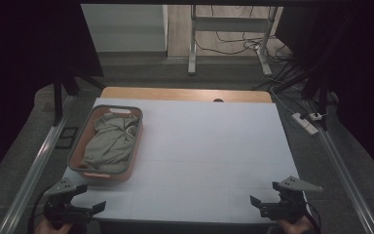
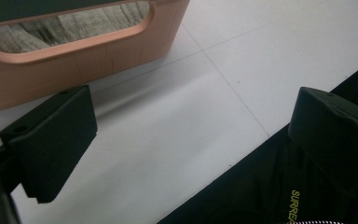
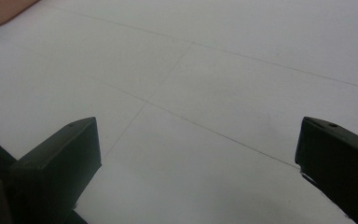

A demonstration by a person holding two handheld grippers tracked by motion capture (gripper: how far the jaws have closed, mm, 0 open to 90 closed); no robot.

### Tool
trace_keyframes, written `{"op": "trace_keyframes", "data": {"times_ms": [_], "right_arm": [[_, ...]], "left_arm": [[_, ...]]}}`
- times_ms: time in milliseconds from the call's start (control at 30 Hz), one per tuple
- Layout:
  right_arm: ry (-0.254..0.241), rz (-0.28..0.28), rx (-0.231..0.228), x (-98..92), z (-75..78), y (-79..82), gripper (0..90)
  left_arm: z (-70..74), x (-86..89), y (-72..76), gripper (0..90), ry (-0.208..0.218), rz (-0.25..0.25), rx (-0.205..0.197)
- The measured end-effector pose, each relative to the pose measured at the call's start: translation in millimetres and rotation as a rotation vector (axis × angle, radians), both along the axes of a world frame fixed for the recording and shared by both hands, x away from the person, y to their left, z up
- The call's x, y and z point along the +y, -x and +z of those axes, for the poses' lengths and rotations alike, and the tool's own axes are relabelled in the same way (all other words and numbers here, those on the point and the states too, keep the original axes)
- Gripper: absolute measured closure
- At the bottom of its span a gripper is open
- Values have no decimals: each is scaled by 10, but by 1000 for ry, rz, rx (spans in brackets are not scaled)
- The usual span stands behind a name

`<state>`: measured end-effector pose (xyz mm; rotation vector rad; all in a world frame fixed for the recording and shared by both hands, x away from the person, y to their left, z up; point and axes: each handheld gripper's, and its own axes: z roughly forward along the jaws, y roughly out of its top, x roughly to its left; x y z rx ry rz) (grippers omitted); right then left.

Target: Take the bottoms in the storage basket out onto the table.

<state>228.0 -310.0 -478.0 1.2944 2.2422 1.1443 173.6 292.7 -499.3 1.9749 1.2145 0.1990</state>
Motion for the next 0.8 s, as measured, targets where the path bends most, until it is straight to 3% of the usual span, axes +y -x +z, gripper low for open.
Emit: {"op": "trace_keyframes", "data": {"times_ms": [133,500,800], "right_arm": [[24,22,-8,32,-1,7,2],[29,29,-1,37,-1,4,2],[30,38,2,42,-4,0,3]], "left_arm": [[-2,6,0,12,9,-1,3],[-5,-5,-5,13,-2,-6,9],[-7,4,-24,9,-6,28,30]]}}
